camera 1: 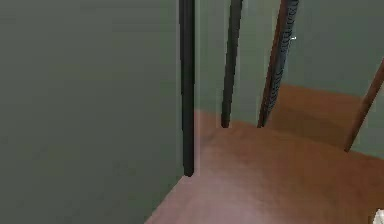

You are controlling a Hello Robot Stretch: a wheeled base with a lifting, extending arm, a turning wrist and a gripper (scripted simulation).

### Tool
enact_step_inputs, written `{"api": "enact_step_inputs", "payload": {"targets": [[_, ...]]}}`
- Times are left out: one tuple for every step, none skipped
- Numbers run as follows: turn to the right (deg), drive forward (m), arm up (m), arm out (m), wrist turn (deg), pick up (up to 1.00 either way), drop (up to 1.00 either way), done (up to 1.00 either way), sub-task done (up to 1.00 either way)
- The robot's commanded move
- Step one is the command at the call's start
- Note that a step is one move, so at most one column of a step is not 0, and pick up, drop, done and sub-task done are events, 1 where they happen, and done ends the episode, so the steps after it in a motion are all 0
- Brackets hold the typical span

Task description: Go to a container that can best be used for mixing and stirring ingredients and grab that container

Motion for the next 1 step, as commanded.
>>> {"api": "enact_step_inputs", "payload": {"targets": [[33.0,0.0,0.0,0.0,0.0,0.0,0.0,0.0,0.0]]}}
